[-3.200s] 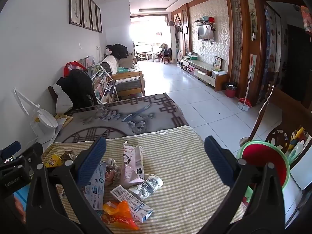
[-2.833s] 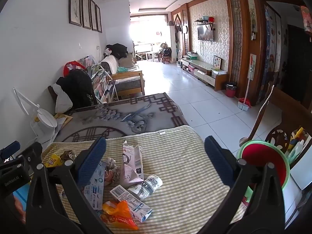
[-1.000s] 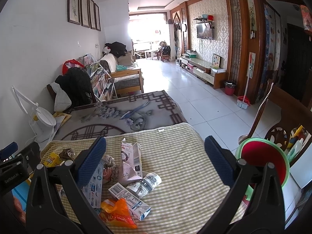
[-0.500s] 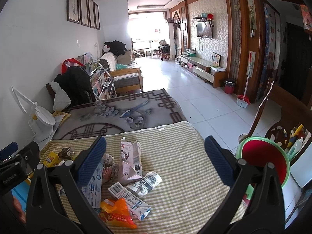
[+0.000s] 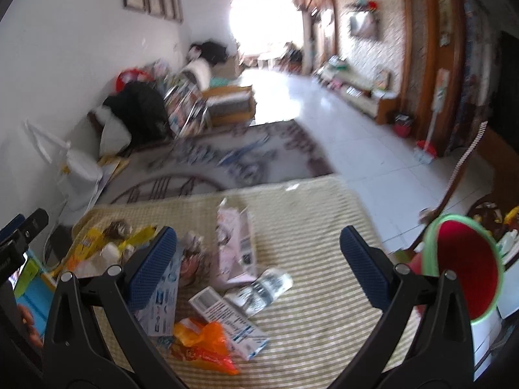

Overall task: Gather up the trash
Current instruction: 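Grasp the yellow iced-tea carton with left tool while right tool grasps the toothpaste box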

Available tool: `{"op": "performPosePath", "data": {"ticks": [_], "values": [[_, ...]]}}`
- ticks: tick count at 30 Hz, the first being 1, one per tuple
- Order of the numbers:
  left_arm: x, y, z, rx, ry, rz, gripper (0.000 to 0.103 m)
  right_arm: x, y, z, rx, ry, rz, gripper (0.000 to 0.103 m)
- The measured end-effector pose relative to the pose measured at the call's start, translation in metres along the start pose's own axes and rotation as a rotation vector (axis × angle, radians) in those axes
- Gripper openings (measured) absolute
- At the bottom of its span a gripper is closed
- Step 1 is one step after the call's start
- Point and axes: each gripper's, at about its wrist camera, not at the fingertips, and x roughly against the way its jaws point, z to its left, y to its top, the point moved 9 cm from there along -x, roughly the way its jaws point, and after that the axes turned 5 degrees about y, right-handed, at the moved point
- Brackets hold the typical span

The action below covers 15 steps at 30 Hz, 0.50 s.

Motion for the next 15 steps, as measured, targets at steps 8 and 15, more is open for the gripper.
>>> {"op": "performPosePath", "data": {"ticks": [8,15], "values": [[-0.044,-0.034,0.078,-0.035,0.160,0.158,0.095,-0.092,-0.049,0.072,-0.057,0.268,0.305,0.094],[-0.101,-0.039,0.108,-0.010,0.124,0.284,0.095,-0.137,-0.092,0.101,-0.058,0.292,0.481,0.087]]}}
